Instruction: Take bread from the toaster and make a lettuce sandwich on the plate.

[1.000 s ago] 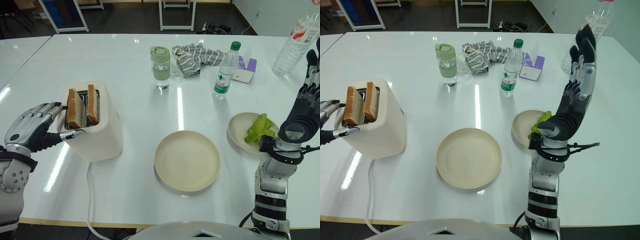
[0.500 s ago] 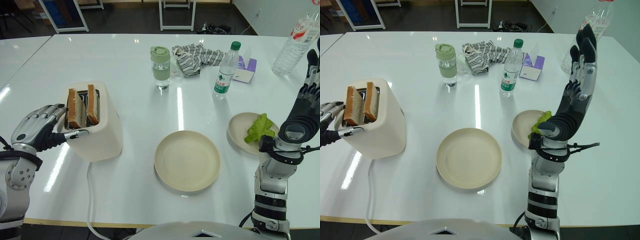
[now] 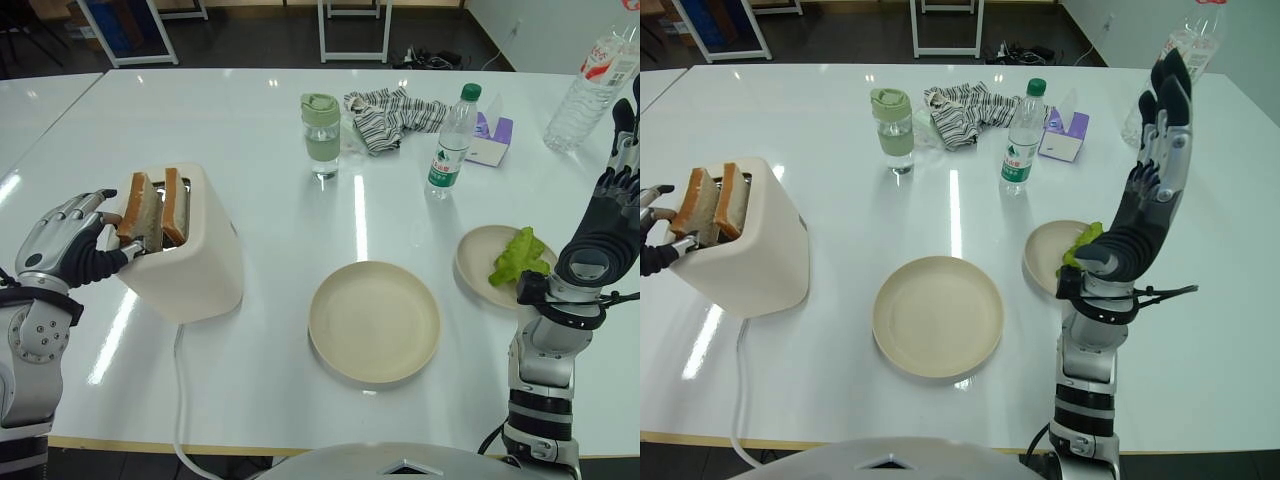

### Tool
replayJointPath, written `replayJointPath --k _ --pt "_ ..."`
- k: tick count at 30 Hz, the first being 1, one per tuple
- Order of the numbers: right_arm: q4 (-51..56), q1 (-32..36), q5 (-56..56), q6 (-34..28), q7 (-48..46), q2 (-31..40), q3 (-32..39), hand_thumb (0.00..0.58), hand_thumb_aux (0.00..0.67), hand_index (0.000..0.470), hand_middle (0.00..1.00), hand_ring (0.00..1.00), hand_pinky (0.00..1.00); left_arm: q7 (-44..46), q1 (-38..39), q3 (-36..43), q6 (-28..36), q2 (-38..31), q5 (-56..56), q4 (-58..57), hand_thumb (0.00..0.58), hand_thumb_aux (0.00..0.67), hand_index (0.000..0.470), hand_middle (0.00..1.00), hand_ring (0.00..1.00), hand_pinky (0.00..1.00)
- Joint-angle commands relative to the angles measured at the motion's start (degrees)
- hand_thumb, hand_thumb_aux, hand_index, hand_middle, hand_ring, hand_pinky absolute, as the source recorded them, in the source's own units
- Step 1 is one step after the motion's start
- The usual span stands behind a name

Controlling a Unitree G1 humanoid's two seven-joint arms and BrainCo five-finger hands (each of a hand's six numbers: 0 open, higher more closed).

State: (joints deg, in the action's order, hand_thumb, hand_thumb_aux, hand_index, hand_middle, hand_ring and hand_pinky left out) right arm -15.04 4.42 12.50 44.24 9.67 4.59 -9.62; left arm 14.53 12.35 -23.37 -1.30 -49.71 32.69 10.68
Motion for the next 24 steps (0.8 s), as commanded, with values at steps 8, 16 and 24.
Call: replayJointPath --k 8,16,24 --pt "-0.19 -0.58 0.80 -0.08 0.26 0.12 -0.56 0.000 0.000 0.000 0.00 0.00 0.00 -0.02 -3.57 2.08 0.22 2.36 -6.03 -3.86 0.580 0.670 0.470 0.00 0.00 0.00" --pt "0.09 -0.44 0.85 -0.02 0.20 0.09 -0.27 0.000 0.000 0.000 0.00 0.00 0.00 -3.67 -6.41 1.52 1.00 4.56 -6.90 -3.98 0.580 0.670 0.470 1.00 1.00 1.00" --pt "0.26 -0.47 1.05 0.07 0.21 -0.05 0.06 0.000 0.000 0.000 0.00 0.00 0.00 -9.52 -9.03 0.65 0.49 4.75 -6.75 -5.57 0.580 0.670 0.470 1.00 1.00 1.00"
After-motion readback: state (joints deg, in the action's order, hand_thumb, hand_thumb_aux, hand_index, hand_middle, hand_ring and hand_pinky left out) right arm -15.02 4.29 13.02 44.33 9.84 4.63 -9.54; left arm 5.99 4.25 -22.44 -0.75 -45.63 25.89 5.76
